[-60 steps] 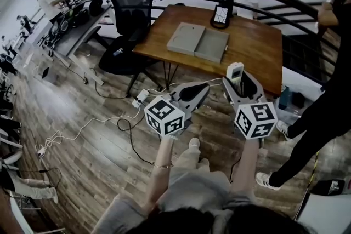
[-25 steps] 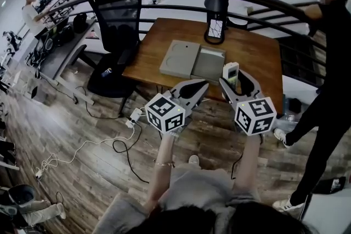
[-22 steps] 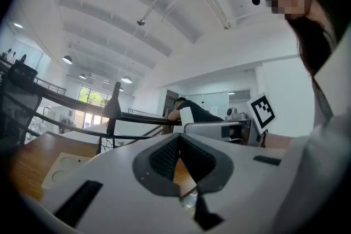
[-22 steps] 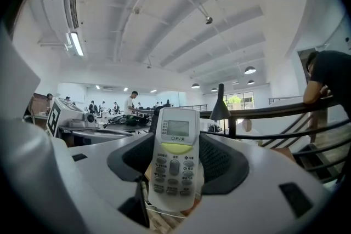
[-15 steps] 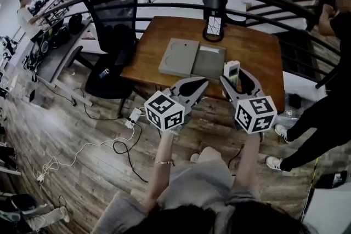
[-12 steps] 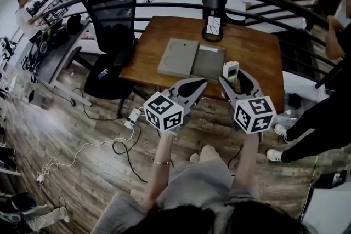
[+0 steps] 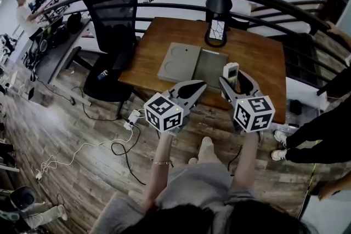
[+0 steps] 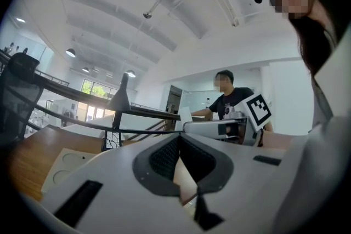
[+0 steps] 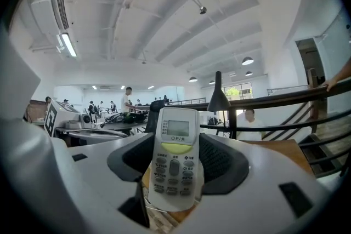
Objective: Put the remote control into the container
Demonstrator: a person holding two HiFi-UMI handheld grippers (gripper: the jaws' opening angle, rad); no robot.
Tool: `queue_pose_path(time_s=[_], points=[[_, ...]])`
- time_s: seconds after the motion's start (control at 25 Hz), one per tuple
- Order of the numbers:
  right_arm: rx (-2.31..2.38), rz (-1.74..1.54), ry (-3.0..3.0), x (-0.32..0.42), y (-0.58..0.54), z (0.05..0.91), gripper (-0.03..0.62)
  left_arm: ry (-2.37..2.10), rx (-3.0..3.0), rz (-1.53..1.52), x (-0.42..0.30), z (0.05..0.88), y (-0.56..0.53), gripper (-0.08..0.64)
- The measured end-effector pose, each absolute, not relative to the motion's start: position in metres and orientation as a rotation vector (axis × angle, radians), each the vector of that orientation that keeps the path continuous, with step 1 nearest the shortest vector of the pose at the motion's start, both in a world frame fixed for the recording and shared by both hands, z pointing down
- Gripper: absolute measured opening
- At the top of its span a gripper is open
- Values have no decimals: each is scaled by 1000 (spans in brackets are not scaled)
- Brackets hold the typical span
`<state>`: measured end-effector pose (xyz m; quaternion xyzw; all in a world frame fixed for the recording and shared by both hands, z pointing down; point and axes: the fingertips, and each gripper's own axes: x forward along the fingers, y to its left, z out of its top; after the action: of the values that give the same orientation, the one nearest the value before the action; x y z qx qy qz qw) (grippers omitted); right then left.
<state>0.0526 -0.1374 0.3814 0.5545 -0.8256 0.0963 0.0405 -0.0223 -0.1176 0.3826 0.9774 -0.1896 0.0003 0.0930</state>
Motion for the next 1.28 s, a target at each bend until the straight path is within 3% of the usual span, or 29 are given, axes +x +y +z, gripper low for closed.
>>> queue_pose_path(time_s=[1.28], points=[[1439, 415, -2475, 83, -283, 438, 253, -644, 2747, 74, 21, 435, -258, 3]])
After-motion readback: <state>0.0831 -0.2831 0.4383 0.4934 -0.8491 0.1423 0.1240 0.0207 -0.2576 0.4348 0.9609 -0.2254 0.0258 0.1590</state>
